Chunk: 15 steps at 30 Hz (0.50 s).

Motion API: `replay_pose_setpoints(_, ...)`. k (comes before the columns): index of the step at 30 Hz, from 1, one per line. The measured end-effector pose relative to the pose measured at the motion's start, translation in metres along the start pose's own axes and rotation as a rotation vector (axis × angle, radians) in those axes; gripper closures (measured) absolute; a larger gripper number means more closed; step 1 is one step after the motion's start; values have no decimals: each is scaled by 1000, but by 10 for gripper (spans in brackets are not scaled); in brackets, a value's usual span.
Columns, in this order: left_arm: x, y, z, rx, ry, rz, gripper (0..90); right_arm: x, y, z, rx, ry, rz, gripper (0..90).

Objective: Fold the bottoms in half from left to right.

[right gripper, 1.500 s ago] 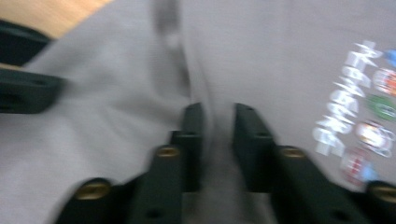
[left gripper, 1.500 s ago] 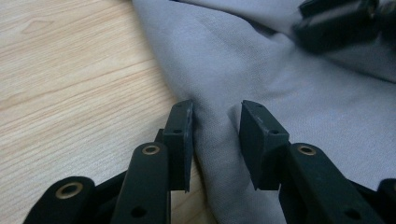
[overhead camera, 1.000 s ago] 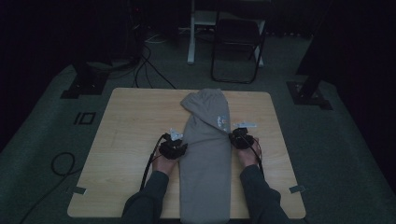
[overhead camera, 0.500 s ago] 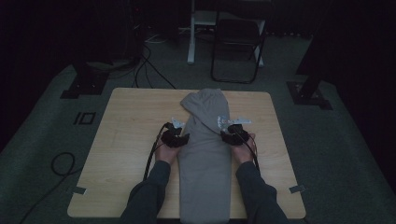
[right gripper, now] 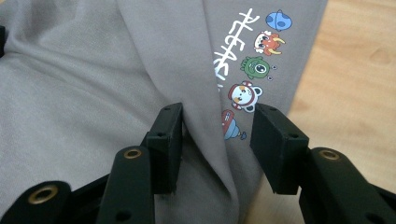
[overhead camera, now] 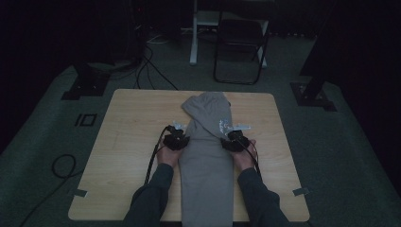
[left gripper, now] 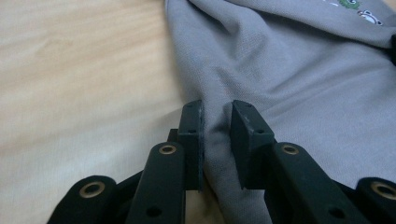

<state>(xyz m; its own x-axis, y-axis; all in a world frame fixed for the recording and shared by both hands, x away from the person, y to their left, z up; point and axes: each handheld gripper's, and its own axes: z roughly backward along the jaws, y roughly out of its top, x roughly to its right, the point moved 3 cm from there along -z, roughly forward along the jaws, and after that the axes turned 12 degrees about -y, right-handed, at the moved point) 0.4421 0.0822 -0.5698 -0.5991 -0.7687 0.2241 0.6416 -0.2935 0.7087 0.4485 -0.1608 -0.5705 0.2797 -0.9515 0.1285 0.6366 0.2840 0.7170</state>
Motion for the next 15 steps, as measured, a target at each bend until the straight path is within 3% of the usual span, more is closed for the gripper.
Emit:
replay_pose_setpoints(6,14,-31,28,-16,-24,-32,740,-17,-24,28,3,36,38,544)
replay_pose_setpoints(11,25,-55,47,-8,-27,-54,740,-41,-37,53,-41,93,101,549)
replay_pose_setpoints(15,27,-65,55,14,-28,-57,740,-58,-21,58,47,111,150,552)
